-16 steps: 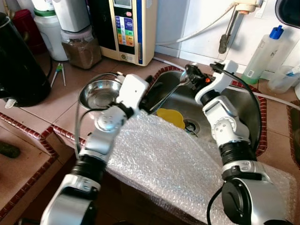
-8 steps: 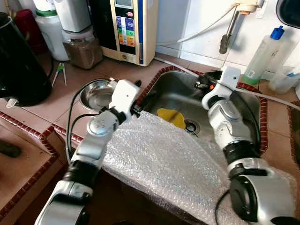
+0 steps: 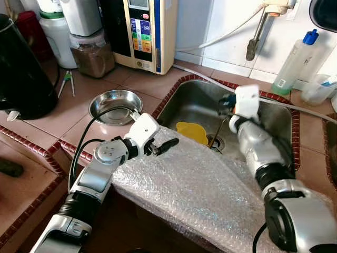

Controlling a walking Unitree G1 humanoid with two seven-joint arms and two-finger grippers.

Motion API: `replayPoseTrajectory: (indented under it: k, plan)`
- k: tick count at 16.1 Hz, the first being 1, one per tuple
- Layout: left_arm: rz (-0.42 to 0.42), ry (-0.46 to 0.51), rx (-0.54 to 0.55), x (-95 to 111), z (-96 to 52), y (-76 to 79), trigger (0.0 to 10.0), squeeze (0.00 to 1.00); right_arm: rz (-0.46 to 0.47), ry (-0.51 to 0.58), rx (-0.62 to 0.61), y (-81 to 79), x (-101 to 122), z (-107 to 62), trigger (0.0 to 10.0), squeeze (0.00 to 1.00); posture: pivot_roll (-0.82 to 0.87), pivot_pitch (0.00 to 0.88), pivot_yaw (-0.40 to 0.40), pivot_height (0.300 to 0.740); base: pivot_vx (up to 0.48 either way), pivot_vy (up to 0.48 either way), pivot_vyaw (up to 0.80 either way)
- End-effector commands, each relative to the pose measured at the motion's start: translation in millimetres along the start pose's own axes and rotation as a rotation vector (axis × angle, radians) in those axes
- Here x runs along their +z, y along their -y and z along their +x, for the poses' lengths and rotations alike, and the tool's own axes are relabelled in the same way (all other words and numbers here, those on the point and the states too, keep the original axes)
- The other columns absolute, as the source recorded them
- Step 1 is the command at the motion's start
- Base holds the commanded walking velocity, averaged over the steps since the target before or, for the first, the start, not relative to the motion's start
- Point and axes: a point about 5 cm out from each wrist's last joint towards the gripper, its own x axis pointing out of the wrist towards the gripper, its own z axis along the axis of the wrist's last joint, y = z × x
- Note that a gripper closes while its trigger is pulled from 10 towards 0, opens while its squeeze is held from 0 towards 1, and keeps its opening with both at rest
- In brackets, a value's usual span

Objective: Kitchen organization

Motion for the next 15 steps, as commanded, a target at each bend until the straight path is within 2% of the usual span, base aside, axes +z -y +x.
replayPoseTrajectory:
  k: [1,2,5,7,8,10,12,13,15]
  plan:
    - [0.018,-0.027,-0.035,-2,-0.6,4.6,10.0,1.0,0.001,-0.021,0.009,-1.7,-5,-0.7,10.0,1.0,0.04,0.021,0.014,0.74,0.0,0.0,0.0]
    - [0.015,-0.027,-0.048,0,-0.9,5.3,10.0,1.0,-0.001,-0.064,0.037,-5.6,-12,-1.7,10.0,1.0,0.04,0.02,0.014,0.74,0.0,0.0,0.0]
    - [0.031,-0.025,-0.044,4,0.0,4.2,10.0,1.0,-0.004,-0.09,0.052,-6.9,-16,-2.1,10.0,1.0,0.04,0.018,0.01,0.74,0.0,0.0,0.0]
    - [0.033,-0.021,-0.04,6,0.5,4.2,10.0,1.0,-0.006,-0.088,0.058,-7.8,-15,-1.6,10.0,1.0,0.04,0.019,0.009,0.74,0.0,0.0,0.0]
    - [0.033,-0.019,-0.036,6,0.5,3.7,10.0,1.0,0.031,-0.085,0.064,-9.1,-15,-1.4,10.0,1.0,0.04,0.018,0.009,0.74,0.0,0.0,0.0]
    - [0.03,-0.018,-0.022,6,-0.2,1.5,10.0,1.0,0.015,-0.072,0.08,-11.0,-12,-0.4,10.0,1.0,0.04,0.019,0.009,0.74,0.0,0.0,0.0]
    - [0.036,-0.027,0.084,5,-2.7,-11.6,10.0,1.0,0.103,-0.02,0.104,-16.1,-2,1.8,10.0,1.0,0.04,0.019,0.009,0.74,0.0,0.0,0.0]
    - [0.028,-0.004,0.17,9,-3.0,-20.8,10.0,1.0,0.175,0.032,0.14,-20.0,6,2.5,10.0,1.0,0.04,0.018,0.007,0.74,0.0,0.0,0.0]
    - [0.033,0.008,0.392,13,-8.8,-46.4,10.0,1.0,0.21,0.126,0.197,-26.4,19,1.8,10.0,1.0,0.04,0.017,0.006,0.74,0.0,0.0,0.0]
